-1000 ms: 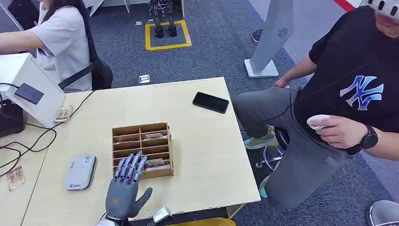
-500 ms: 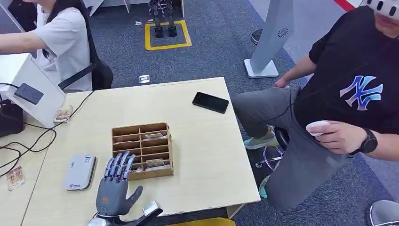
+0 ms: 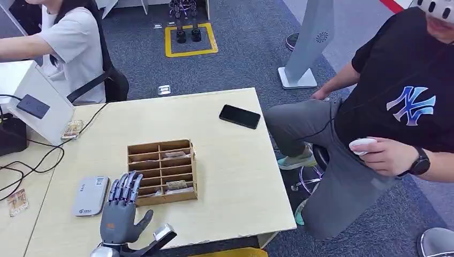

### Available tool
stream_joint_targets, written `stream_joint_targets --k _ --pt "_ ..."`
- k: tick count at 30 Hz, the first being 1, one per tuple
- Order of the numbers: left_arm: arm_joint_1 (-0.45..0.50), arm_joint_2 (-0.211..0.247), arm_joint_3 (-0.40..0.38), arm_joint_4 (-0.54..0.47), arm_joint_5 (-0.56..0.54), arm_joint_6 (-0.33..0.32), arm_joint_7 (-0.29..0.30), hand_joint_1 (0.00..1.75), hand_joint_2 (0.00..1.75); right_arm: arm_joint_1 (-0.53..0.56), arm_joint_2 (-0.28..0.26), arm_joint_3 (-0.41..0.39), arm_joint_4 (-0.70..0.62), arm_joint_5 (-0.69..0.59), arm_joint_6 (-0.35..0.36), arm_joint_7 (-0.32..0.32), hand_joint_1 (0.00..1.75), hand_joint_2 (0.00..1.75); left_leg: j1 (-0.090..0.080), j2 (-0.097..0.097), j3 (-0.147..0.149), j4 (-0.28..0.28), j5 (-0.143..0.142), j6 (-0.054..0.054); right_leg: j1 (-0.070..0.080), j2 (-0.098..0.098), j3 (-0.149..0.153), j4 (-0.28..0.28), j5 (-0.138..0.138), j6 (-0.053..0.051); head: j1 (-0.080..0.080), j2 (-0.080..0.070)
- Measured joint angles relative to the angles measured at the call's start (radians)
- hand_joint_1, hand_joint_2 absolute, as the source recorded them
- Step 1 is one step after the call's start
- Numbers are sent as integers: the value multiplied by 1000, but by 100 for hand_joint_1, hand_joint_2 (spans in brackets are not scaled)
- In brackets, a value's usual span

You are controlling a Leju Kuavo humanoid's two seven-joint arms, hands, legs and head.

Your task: Pass the card to the sensor for recognition and then transmit it.

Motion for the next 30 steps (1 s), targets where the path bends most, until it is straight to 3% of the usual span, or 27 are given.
stream_joint_targets --k 8,20,21,22,26,28,30 --pt "-1 -12 28 12 53 0 -56 0 175 0 0 0 0 5 0 3 0 175 0 0 0 0 0 0 0 0 0 0 0 0 0 0" --pt "-1 -26 36 24 61 0 -73 0 175 0 0 0 0 5 0 3 0 175 0 0 0 0 0 0 0 0 0 0 0 0 0 0" --pt "-1 -26 36 24 63 0 -73 56 175 0 0 0 0 5 0 3 0 175 0 0 0 0 0 0 0 0 0 0 0 0 0 0" --pt "-1 -26 36 26 65 0 -73 143 175 0 0 0 0 5 0 3 0 175 0 0 0 0 0 0 0 0 0 0 0 0 0 0" --pt "-1 -27 36 41 78 0 -73 143 175 0 0 0 0 6 0 3 0 175 0 0 0 0 0 0 0 0 0 0 0 0 0 0" --pt "-1 -27 36 52 92 0 -74 168 175 0 0 0 0 6 0 3 0 175 0 0 0 0 0 0 0 0 0 0 0 0 0 0" --pt "-1 -26 36 58 107 0 -86 171 175 0 0 0 0 6 0 3 0 175 0 0 0 0 0 0 0 0 0 0 0 0 0 0"
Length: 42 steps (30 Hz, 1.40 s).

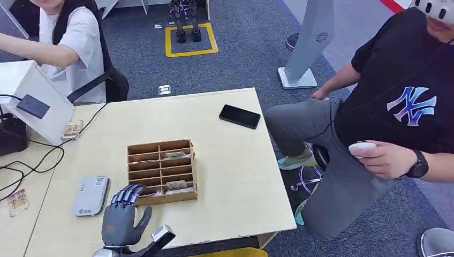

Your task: Pass the card to the sensor for recognition and then transmit it.

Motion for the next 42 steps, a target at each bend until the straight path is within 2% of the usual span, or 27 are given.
stream_joint_targets --k 4,8,16,20,22,25,28,34,36,37,40,42 --pt "-3 1 0 15 19 0 -10 175 175 0 0 0 0 2 0 -6 0 175 0 0 0 0 0 0 0 0 0 0 0 0 0 0" --pt "-7 2 1 18 29 1 -23 169 175 0 0 0 0 3 0 -6 0 175 0 0 0 0 0 0 0 0 0 0 0 0 0 0" --pt "-13 2 8 25 54 3 -40 175 175 0 0 0 0 5 -1 -8 0 175 0 0 0 0 0 0 0 0 0 0 0 0 0 0" --pt "-16 6 15 31 132 3 -85 175 175 0 0 0 0 6 0 -8 0 175 0 0 0 0 0 0 0 0 0 0 0 0 0 0" --pt "-21 28 24 29 188 3 -110 175 175 0 0 0 0 6 2 -14 0 175 0 0 0 0 1 0 0 0 0 0 0 0 0 0" --pt "-30 117 26 -48 281 -44 -102 175 175 0 0 0 0 6 6 -21 0 175 2 1 0 0 1 0 1 1 0 0 1 -2 0 0" --pt "-45 181 38 -109 305 -73 -90 175 175 -1 0 0 0 7 6 -23 0 175 3 1 0 -1 2 -2 2 1 -1 1 1 -2 0 0" --pt "-45 217 40 -159 298 -62 -92 175 175 -1 0 0 0 8 6 -24 0 175 2 0 0 -1 2 -3 2 1 -1 2 1 -2 0 0" --pt "-49 250 40 -194 347 -56 -95 175 175 -1 0 0 0 13 6 -26 0 175 3 1 0 0 3 -3 2 1 -2 2 1 -2 0 0" --pt "-59 287 42 -231 402 -84 -92 175 175 -1 0 0 0 16 6 -29 0 175 4 1 -1 0 3 -4 3 1 -3 2 2 -4 1 0" --pt "-176 454 81 -373 628 -296 -87 175 175 -1 0 0 0 19 10 -31 0 175 6 -3 -4 0 6 -7 4 -2 -5 3 3 -5 1 0" --pt "-273 546 128 -442 715 -414 -76 175 175 -1 0 0 0 20 13 -34 0 175 6 -3 -4 0 7 -7 4 -2 -5 5 3 -5 0 0"
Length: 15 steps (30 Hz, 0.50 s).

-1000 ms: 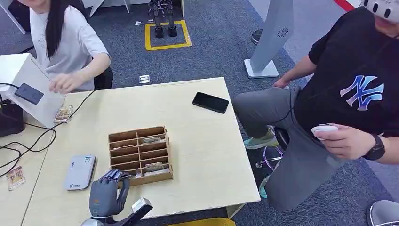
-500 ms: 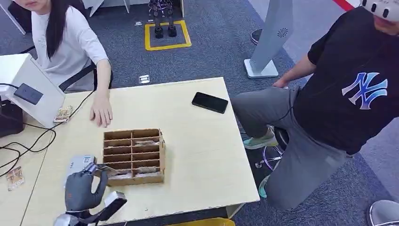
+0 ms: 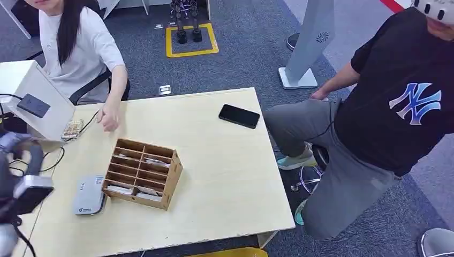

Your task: Pass the card to the sensor for recognition and then transmit it.

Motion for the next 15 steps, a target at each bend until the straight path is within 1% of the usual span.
stream_joint_targets --k 2,3,5,7,10,13,15 --pt "-74 57 34 -55 28 -73 11 175 175 0 0 0 0 0 1 -2 0 175 0 1 1 0 0 -1 0 1 0 0 1 -1 0 0" --pt "-99 81 46 -75 33 -87 20 175 175 0 0 0 0 1 1 -2 0 175 -1 2 1 0 0 -1 0 2 0 0 1 -2 0 0" --pt "-123 104 59 -101 25 -94 21 175 175 0 0 0 0 1 0 -2 0 175 -1 3 2 0 0 -1 0 3 0 0 1 -2 0 0" --pt "-121 109 62 -109 -16 -75 18 175 175 -1 0 0 0 3 0 -2 0 175 -1 3 2 0 0 -1 -1 3 0 0 1 -2 0 0" --pt "-113 106 63 -106 -88 -23 22 175 175 -4 0 0 0 4 0 -2 0 175 -1 2 1 0 0 -1 -1 3 -1 0 1 -2 0 0" --pt "-123 93 62 -76 -188 29 58 175 175 -5 0 0 0 10 1 -1 0 175 -2 3 1 0 0 -1 -2 3 -1 0 1 -2 0 0" --pt "-149 68 58 -23 -279 60 88 175 175 -6 0 1 0 22 6 -1 0 175 -2 2 1 0 0 -1 -2 2 -2 0 1 -2 0 0"
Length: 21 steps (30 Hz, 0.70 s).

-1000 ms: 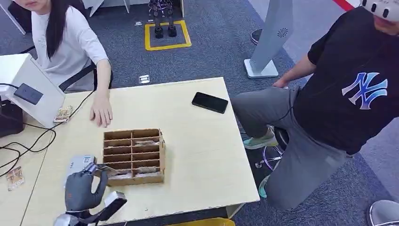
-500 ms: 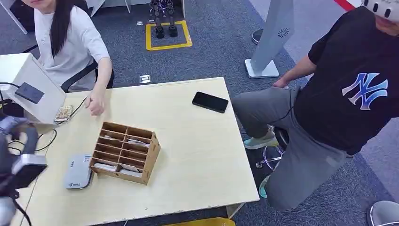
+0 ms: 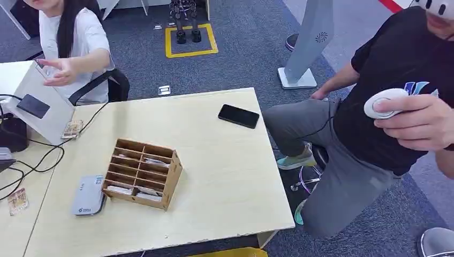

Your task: Pass the card to the sensor for recognition and then transmit it.

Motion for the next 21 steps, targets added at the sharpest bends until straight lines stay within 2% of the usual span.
stream_joint_targets --k 5,9,15,16,19,21 --pt "-129 -79 -63 233 -200 90 80 175 175 -12 0 5 0 18 5 0 0 175 0 -1 0 0 3 1 0 -1 1 0 2 0 1 0" --pt "-220 -138 -103 438 -212 129 92 173 175 -16 0 10 -1 25 6 3 0 175 0 1 0 0 3 0 0 1 0 0 4 -2 0 0" --pt "-275 -177 -124 608 -209 155 91 173 175 -16 0 19 -1 33 11 14 0 175 0 2 -1 0 3 0 0 2 -2 0 4 -2 0 0" --pt "-278 -180 -126 625 -208 155 91 166 175 -15 0 20 -1 33 12 14 0 175 0 3 -1 0 3 0 0 3 -2 0 4 -2 0 0" --pt "-284 -188 -132 662 -205 157 91 129 175 -15 0 22 -1 33 12 14 0 175 0 3 -2 0 3 0 0 3 -3 0 4 -2 0 0" --pt "-285 -194 -134 680 -203 157 89 129 175 -15 0 23 -1 33 13 11 0 175 0 3 -2 0 3 0 0 3 -3 0 4 -2 0 0"
